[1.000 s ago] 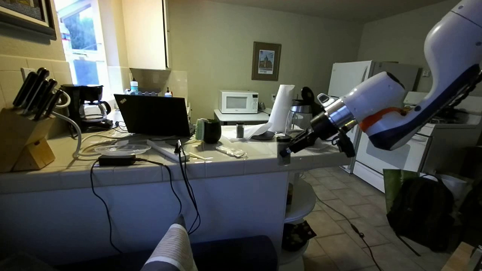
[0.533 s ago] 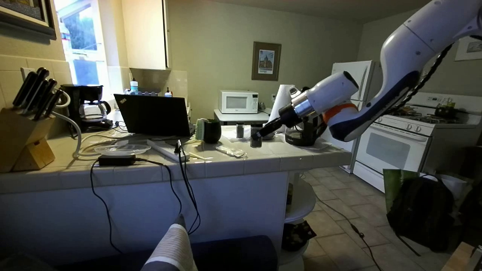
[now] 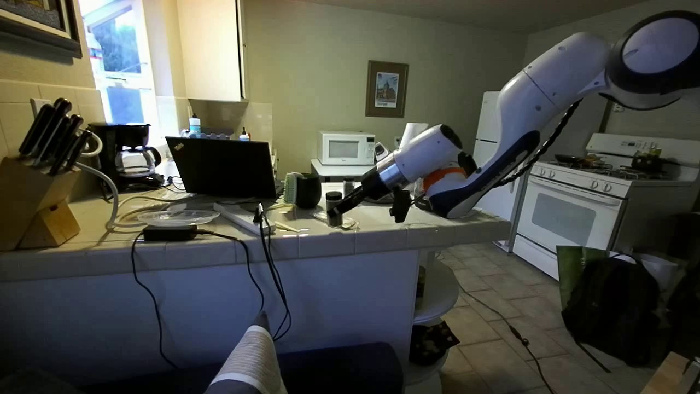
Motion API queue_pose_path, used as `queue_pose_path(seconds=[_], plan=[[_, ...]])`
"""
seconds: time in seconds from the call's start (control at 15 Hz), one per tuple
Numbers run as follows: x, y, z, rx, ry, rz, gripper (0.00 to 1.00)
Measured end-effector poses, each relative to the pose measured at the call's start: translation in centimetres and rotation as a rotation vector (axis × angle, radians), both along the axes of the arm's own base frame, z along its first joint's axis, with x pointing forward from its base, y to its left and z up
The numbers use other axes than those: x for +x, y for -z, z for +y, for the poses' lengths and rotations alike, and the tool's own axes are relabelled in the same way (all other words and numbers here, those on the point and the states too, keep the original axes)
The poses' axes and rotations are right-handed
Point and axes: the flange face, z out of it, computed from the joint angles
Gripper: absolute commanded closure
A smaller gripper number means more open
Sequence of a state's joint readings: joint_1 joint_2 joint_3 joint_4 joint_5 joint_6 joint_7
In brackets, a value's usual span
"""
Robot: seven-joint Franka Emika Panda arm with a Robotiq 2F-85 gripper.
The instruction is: Put the bottle on the shelf on the counter top
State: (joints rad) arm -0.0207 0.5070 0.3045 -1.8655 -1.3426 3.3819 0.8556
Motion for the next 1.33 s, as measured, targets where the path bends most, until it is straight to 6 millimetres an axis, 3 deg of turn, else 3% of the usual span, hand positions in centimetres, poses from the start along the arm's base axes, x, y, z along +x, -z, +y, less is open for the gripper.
queue_pose_path(seconds=[0.27, 0.87, 0.93, 1.0, 1.2, 1.33], plan=[[3.0, 1.2, 1.5, -0.009, -0.012, -0.039, 0.77], [6.3, 3.2, 2.5, -0.003, -0.024, -0.078, 0.77], [6.4, 3.2, 2.6, -0.001, -0.025, -0.079, 0.27], [6.5, 3.2, 2.7, 0.002, -0.026, -0.08, 0.26], [6.3, 3.3, 3.2, 0.015, -0.033, -0.076, 0.04], [6.1, 3.1, 3.6, 0.02, -0.039, -0.076, 0.0]])
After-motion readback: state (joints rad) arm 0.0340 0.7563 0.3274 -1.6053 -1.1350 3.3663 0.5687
